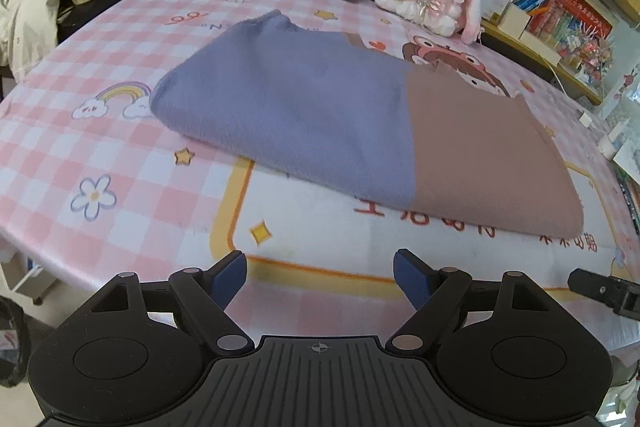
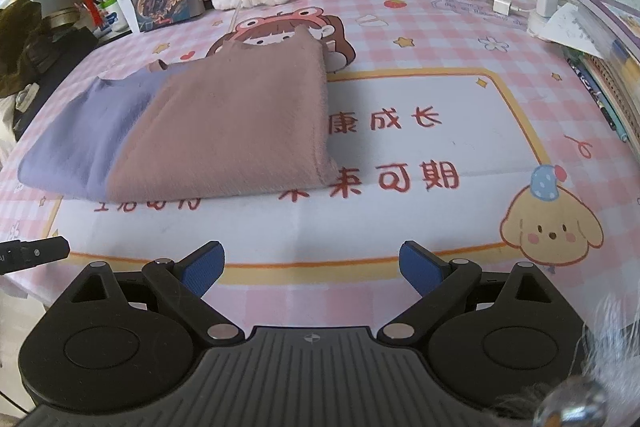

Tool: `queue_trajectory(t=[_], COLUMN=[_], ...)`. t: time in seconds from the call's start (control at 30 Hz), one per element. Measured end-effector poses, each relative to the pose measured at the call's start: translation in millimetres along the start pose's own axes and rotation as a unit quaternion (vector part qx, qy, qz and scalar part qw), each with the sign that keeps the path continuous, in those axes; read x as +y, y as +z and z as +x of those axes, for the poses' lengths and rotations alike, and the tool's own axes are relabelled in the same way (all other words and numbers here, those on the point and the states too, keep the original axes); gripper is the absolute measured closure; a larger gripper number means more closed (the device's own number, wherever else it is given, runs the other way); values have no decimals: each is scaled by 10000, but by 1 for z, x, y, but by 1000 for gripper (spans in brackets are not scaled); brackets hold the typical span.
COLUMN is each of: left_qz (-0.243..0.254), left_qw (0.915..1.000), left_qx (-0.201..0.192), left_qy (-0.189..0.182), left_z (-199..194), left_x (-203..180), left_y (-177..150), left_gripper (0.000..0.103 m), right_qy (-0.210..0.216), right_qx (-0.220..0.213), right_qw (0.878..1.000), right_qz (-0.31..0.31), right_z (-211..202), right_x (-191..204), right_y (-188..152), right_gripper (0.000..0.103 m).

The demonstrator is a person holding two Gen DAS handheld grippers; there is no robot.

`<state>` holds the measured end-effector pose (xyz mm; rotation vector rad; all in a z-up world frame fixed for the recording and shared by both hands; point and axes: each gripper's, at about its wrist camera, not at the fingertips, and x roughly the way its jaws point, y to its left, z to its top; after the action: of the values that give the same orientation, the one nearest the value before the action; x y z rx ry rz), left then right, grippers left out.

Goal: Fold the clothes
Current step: 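Withdraw both grippers from the folded sweater, then grasp the lavender edge with the left gripper while the right gripper grasps the mauve edge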

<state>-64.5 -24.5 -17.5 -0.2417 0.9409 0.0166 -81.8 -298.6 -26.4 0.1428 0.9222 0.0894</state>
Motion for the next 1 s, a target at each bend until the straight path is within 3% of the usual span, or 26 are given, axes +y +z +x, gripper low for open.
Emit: queue_trajectory(t=[0.23, 0.33, 0.4, 0.53, 0.6, 0.87, 1.0], left_qz=[-191, -754, -1287, -2367, -2893, -4137, -4320], left_qw=[9995, 9955, 9883, 9627, 9449, 8891, 8781], left_qx=[68, 56, 76, 89, 55, -37, 7], left_qy=[-236, -576, -820, -1307, -1529, -1960, -2058], left_z=[13, 18, 23, 34, 40, 65, 73], left_x=[23, 45, 61, 95, 109, 142, 148], left_y=[21, 31, 36, 41, 42, 49, 56], left_gripper=[20, 20, 20, 23, 24, 35, 35], right_qy=[-119, -167, -203, -280, -324, -251, -176], right_qx=[12, -35, -85, -199, -278, -509, -535], right_qw=[9999, 9998, 9996, 9989, 9983, 9944, 9860], right_qz=[84, 119, 174, 316, 399, 890, 1567], right_z=[10, 13, 15, 16, 16, 16, 19], right_x=[18, 25, 28, 32, 34, 29, 15], right_y=[9, 14, 18, 24, 27, 38, 40], right_gripper=[8, 8, 8, 8, 8, 11, 17])
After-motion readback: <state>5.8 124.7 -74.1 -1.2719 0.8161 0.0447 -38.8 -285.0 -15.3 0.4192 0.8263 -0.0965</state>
